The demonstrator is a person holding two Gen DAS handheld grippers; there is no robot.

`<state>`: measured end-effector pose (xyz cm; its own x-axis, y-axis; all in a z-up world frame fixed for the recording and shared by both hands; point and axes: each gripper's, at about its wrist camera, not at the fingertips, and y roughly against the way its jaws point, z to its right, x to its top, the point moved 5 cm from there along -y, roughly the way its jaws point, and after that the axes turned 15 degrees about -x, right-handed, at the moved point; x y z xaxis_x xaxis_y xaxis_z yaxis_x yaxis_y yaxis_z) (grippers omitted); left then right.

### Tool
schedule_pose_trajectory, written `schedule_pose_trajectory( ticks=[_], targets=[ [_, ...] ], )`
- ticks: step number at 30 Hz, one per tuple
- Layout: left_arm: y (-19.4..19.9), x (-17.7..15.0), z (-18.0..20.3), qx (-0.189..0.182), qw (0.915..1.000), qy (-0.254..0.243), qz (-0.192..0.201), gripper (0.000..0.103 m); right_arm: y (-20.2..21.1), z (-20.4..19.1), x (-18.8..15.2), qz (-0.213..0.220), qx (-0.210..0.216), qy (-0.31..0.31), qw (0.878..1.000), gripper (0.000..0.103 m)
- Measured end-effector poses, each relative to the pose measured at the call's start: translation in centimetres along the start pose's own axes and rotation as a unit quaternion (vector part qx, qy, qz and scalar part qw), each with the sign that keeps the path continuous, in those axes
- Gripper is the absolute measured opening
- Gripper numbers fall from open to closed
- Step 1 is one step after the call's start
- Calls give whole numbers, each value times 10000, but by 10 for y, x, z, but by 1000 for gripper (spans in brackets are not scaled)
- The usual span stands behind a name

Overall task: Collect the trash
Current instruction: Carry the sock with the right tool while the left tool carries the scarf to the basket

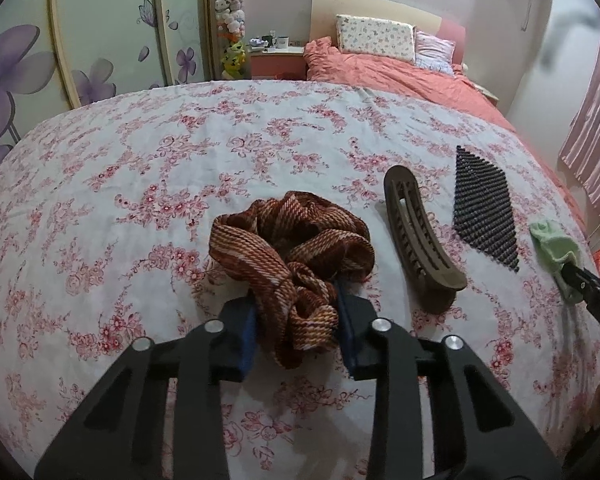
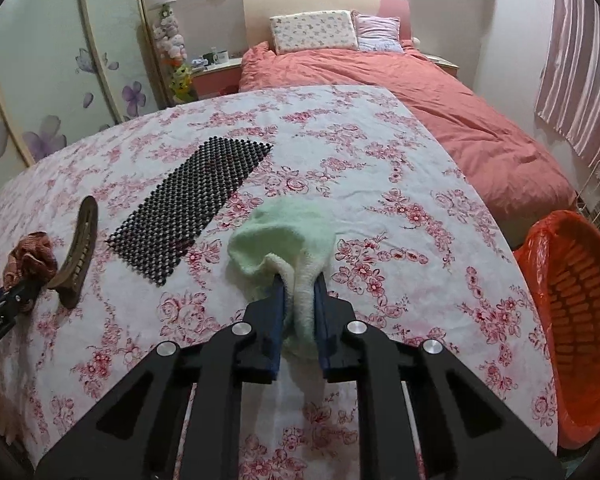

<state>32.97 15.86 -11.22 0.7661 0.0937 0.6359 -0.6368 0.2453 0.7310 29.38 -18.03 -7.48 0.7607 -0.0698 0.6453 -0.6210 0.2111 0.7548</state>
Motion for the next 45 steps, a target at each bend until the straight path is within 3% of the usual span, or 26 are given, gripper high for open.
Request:
schedule_pose_trajectory(
  ticks=[10, 24, 34, 45],
  targets=[
    [31, 10, 22, -144, 9991, -183, 363, 30, 29, 10, 8, 334, 121, -117, 9993, 13],
    [81, 17, 82, -501, 9941, -531, 805, 30, 80, 48, 15, 939, 118, -432, 9946, 13],
    [108, 10, 149, -1113, 9849, -879, 990, 30, 118, 92, 14, 1585, -172, -766, 9842, 13],
    [107, -1, 234, -1906, 9685, -1309, 926, 30, 130, 157, 7, 1854, -660, -1366, 9709, 13]
  ],
)
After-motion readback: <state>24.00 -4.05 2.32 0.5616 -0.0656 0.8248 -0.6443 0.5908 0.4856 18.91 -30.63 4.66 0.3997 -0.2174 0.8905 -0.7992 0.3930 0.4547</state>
